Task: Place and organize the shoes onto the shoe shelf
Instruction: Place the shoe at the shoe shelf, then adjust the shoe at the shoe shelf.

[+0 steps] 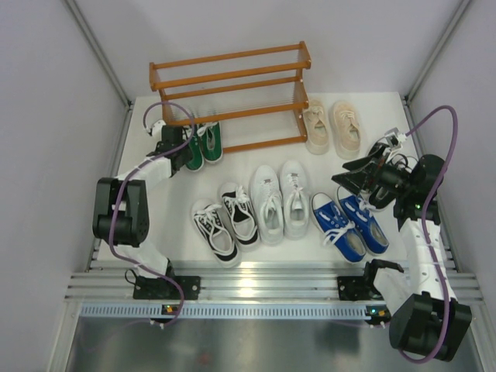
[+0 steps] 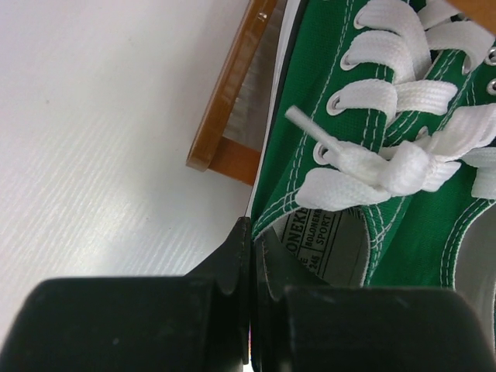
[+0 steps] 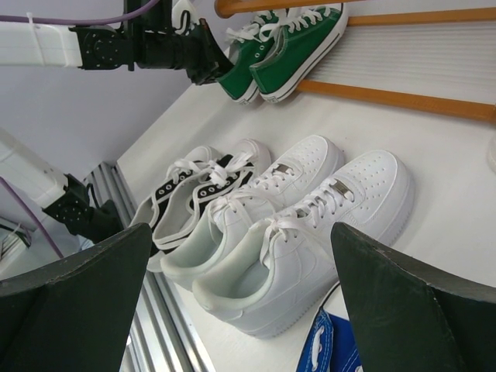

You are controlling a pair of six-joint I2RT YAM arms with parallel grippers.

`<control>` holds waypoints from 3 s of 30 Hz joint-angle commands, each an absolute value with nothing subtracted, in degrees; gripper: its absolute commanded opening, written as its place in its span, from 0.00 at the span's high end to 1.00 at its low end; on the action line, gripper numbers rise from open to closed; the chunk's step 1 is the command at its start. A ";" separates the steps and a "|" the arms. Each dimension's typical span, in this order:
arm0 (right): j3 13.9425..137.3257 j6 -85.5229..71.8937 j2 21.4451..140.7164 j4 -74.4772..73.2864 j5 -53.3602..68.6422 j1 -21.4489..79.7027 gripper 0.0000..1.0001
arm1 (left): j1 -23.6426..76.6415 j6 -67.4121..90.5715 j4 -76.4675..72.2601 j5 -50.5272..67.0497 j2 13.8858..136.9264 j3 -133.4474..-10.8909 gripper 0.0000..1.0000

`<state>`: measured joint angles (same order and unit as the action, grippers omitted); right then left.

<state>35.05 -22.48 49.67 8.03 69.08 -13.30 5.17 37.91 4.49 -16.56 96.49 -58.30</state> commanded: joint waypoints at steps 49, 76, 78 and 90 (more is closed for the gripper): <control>38.67 -21.09 48.87 9.40 70.40 -14.94 0.01 | 3.34 25.23 -1.41 -3.08 82.45 -56.34 0.44; 38.41 -21.27 49.13 10.02 70.75 -15.03 0.01 | 18.63 13.63 -0.26 -3.68 89.64 -64.76 0.56; 38.41 -21.27 49.13 10.02 70.84 -15.03 0.01 | 19.24 12.58 -0.26 -6.50 92.09 -66.18 0.56; 38.50 -21.27 49.66 10.02 71.02 -15.03 0.01 | 20.39 8.97 -4.83 -15.63 100.28 -67.42 0.56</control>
